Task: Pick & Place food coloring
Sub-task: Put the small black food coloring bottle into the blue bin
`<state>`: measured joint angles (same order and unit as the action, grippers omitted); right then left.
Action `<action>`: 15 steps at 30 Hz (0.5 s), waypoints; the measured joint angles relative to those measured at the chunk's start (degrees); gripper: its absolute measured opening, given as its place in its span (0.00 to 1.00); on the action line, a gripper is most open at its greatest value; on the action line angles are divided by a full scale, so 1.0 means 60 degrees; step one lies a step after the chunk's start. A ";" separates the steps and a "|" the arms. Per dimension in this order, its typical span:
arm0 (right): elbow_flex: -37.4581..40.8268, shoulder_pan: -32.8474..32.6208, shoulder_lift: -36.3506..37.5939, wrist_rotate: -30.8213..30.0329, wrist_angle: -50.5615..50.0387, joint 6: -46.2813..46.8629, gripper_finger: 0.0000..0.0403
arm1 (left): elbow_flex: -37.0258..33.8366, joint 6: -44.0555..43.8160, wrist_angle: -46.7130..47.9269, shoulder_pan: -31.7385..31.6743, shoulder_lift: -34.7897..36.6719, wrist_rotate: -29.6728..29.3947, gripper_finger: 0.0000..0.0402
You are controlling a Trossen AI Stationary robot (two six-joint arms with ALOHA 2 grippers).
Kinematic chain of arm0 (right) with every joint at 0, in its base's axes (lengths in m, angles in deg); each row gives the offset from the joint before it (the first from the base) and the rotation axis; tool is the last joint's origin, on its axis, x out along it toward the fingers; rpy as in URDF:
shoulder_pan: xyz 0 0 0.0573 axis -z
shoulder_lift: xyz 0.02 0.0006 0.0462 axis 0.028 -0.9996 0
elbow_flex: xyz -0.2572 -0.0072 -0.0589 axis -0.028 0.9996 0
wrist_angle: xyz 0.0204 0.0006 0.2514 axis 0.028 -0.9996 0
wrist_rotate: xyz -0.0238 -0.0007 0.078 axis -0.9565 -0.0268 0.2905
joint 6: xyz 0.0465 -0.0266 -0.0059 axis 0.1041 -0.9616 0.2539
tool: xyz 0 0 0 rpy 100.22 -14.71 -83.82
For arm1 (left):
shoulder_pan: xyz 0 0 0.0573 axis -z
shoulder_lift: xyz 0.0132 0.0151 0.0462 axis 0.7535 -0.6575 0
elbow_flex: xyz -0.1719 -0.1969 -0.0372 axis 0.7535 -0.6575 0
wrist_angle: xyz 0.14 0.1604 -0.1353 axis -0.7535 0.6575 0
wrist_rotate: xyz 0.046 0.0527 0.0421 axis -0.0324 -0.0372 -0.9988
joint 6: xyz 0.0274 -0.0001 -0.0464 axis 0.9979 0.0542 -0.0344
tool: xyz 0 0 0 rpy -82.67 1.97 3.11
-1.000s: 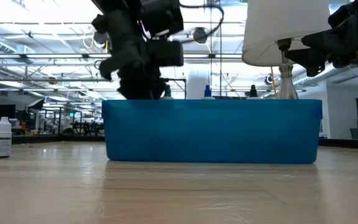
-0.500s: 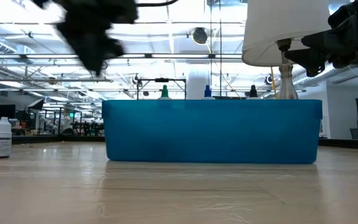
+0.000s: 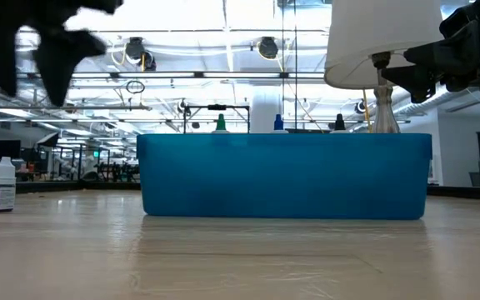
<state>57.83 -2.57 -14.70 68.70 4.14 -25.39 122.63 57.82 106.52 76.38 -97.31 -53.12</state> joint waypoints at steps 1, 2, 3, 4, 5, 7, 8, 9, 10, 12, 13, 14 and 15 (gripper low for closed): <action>-0.0003 0.0002 0.0000 0.0000 0.0007 0.0000 0.65 | -0.0117 -0.0172 -0.0001 0.0068 -0.0045 0.0123 0.64; -0.0002 0.0000 0.0000 0.0000 0.0004 0.0000 0.65 | -0.0289 -0.0378 -0.0006 0.0136 -0.0083 0.0246 0.66; -0.0001 -0.0001 0.0000 0.0000 0.0004 0.0000 0.65 | -0.0462 -0.0604 -0.0008 0.0194 -0.0105 0.0297 0.67; 0.0000 0.0002 0.0000 0.0000 0.0004 0.0000 0.65 | -0.0638 -0.0806 -0.0043 0.0225 -0.0101 0.0346 0.68; 0.0000 -0.0001 0.0000 0.0000 0.0004 0.0000 0.65 | -0.0828 -0.0973 -0.0157 0.0239 -0.0077 0.0425 0.69; 0.0001 0.0002 0.0000 0.0000 0.0003 0.0000 0.65 | -0.1272 -0.1086 -0.0585 0.0254 -0.0071 0.0569 0.70; -0.0003 0.0002 0.0000 0.0000 0.0001 0.0000 0.65 | -0.1492 -0.1081 -0.0817 0.0254 -0.0090 0.0642 0.70; 0.0001 -0.0001 0.0000 0.0000 0.0001 0.0000 0.65 | -0.1688 -0.1068 -0.1055 0.0251 -0.0093 0.0748 0.70; -0.0002 0.0002 0.0000 0.0000 0.0001 0.0000 0.65 | -0.1884 -0.1028 -0.1305 0.0251 -0.0085 0.0824 0.70; -0.0003 0.0002 0.0000 0.0000 0.0001 0.0000 0.65 | -0.2291 -0.1025 -0.1888 0.0239 -0.0076 0.1000 0.70; 0.0000 0.0000 0.0000 0.0000 0.0001 0.0000 0.65 | -0.2505 -0.0967 -0.2202 0.0214 -0.0079 0.1031 0.70; -0.0002 0.0000 0.0000 0.0000 0.0001 0.0000 0.65 | -0.2696 -0.0900 -0.2492 0.0193 -0.0079 0.1046 0.70; -0.0002 0.0002 0.0000 0.0000 0.0001 0.0000 0.65 | -0.2871 -0.0855 -0.2732 0.0175 -0.0079 0.1046 0.70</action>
<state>57.82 -2.56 -14.70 68.70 4.14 -25.39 105.41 52.69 90.13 77.43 -97.78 -46.85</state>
